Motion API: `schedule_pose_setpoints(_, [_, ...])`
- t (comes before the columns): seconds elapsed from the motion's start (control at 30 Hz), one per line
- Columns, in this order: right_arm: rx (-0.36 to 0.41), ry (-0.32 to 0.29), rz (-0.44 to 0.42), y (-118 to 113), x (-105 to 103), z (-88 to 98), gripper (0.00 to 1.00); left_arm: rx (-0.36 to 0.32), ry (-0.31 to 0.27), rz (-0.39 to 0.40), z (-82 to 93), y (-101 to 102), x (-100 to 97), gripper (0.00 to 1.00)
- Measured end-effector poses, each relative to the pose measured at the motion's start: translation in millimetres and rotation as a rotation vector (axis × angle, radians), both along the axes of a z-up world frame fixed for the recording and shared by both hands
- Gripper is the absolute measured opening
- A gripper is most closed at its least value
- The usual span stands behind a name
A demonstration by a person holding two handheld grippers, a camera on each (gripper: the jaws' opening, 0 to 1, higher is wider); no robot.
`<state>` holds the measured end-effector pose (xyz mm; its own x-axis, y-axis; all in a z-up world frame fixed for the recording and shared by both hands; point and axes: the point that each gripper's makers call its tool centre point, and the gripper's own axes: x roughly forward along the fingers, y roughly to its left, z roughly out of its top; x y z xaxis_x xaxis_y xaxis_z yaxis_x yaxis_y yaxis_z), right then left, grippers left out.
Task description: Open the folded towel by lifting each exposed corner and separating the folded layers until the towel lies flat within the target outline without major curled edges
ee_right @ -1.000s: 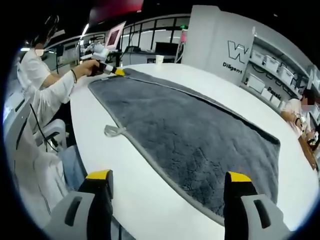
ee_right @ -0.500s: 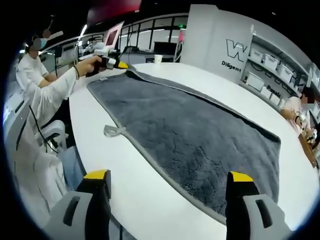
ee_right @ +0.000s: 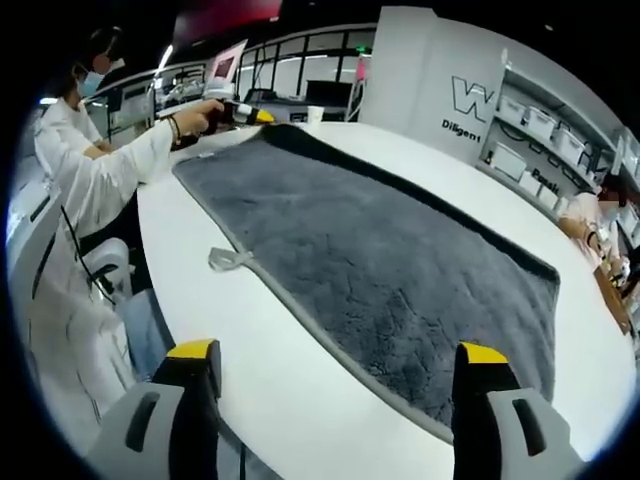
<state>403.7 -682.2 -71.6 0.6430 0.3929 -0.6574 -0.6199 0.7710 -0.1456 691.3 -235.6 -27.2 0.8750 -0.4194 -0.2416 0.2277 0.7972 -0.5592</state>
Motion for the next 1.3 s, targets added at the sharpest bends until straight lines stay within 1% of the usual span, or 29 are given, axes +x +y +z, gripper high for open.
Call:
schedule_pose_setpoints(0.13, [-0.001, 0.0, -0.007, -0.9, 0.3, 1.0, 0.96, -0.018, 0.012, 0.014, -6.2, 4.1, 11.7, 0.01])
schedule_pose_setpoints(0.3, [-0.009, 0.004, -0.006, -0.5, -1.0, 1.0, 0.96, -0.026, 0.051, 0.035, -20.8, 7.3, 22.6, 0.01])
schedule_pose_setpoints(0.5, [-0.012, 0.008, -0.012, -1.8, -2.4, 1.0, 0.96, -0.087, 0.091, 0.069, -33.0, 10.3, 30.8, 0.01])
schedule_pose_setpoints(0.73, [-0.012, 0.012, -0.016, -3.6, -2.3, -0.6, 0.96, -0.07, 0.114, 0.07, -40.7, 6.0, 30.5, 0.02])
schedule_pose_setpoints(0.83, [-0.012, 0.015, -0.016, -4.1, -2.3, -1.9, 0.96, -0.043, 0.11, 0.067, -42.9, 7.0, 29.9, 0.03])
schedule_pose_setpoints(0.9, [-0.011, 0.015, -0.017, -4.8, -2.0, -1.9, 0.96, 0.003, 0.097, 0.067, -43.2, 11.6, 31.9, 0.07])
schedule_pose_setpoints(0.93, [-0.01, 0.014, -0.018, -5.1, -1.8, -1.6, 0.96, 0.028, 0.083, 0.061, -41.8, 13.3, 32.8, 0.11])
schedule_pose_setpoints(1.07, [-0.009, 0.014, -0.019, -5.9, -1.3, -2.2, 0.96, 0.035, 0.049, 0.03, -32.3, 10.0, 32.6, 0.24])
schedule_pose_setpoints(1.13, [-0.008, 0.015, -0.018, -5.5, -1.3, -2.8, 0.96, 0.057, 0.027, 0.012, -26.9, 5.8, 30.6, 0.33])
schedule_pose_setpoints(1.17, [-0.008, 0.015, -0.017, -5.3, -1.5, -3.1, 0.96, 0.072, 0.02, 0.001, -25.0, 3.8, 29.1, 0.36])
schedule_pose_setpoints(1.2, [-0.007, 0.015, -0.016, -4.9, -1.8, -3.2, 0.96, 0.091, 0.009, -0.011, -22.8, 2.1, 27.8, 0.39])
schedule_pose_setpoints(1.23, [-0.006, 0.015, -0.016, -4.8, -1.9, -3.1, 0.96, 0.132, -0.003, -0.03, -20.5, 1.3, 26.6, 0.42])
schedule_pose_setpoints(1.27, [-0.005, 0.014, -0.015, -4.6, -2.3, -3.0, 0.96, 0.157, -0.012, -0.039, -18.6, 0.9, 26.3, 0.45])
schedule_pose_setpoints(1.3, [-0.003, 0.013, -0.016, -4.6, -2.4, -2.8, 0.96, 0.204, -0.031, -0.054, -15.4, 1.1, 26.7, 0.48])
